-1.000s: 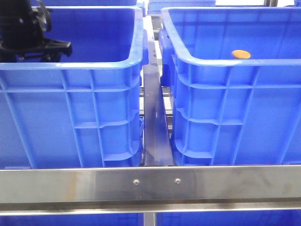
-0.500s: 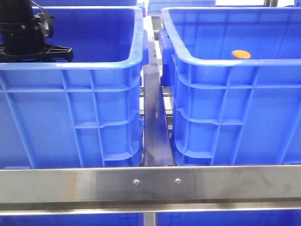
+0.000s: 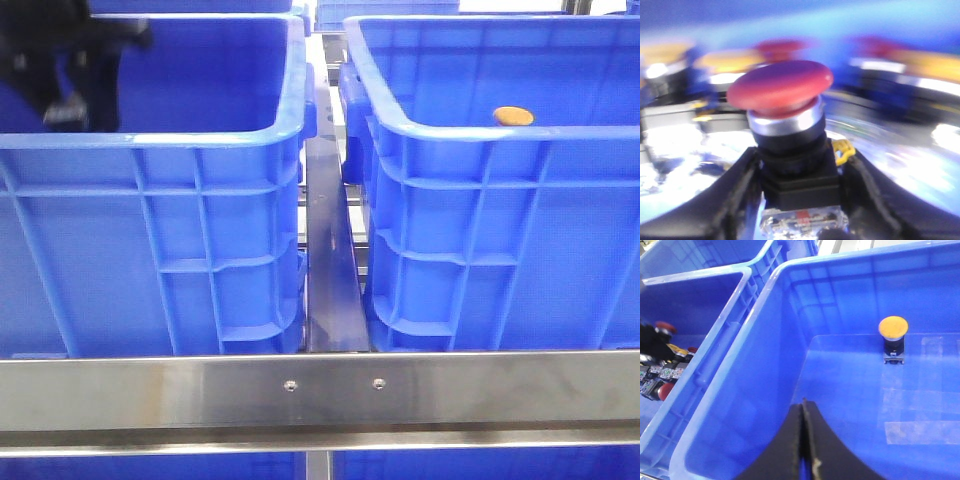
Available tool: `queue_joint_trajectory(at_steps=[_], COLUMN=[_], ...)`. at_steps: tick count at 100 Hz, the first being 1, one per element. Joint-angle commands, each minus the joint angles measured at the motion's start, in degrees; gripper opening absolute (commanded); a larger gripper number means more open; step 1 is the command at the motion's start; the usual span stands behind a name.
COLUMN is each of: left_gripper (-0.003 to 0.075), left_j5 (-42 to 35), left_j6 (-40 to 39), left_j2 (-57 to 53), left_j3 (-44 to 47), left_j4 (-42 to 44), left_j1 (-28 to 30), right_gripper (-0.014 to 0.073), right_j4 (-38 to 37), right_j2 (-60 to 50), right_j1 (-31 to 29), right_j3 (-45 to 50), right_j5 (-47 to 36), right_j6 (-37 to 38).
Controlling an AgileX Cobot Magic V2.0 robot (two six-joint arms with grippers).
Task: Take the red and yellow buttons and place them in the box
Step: 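Lift the red button and bring it toward the right gripper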
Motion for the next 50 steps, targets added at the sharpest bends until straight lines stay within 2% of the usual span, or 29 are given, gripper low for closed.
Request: queue_joint_trajectory(at_steps=[1, 26, 50], left_gripper=[0.0083, 0.0083, 0.0083], left_j5=[-1.2, -0.7, 1.0], left_j6=[3.0, 10.8, 20.7], left_j2=[-5.9, -11.2, -12.7], left_j3=[-1.6, -1.6, -1.6], left_j4=[-2.9, -10.2, -22.7], left_j1=[-1.3, -5.3, -9.3], right_gripper=[-0.0069, -0.0069, -0.0069], right_j4=[1.8, 1.8, 1.8], right_j2=[-0.5, -0.5, -0.5], right_j1=[0.0, 0.0, 0.0], right_j3=[-1.5, -1.5, -1.5], right_j5=[-0.6, -0.6, -0.4], right_j6=[-0.5, -0.5, -0.5])
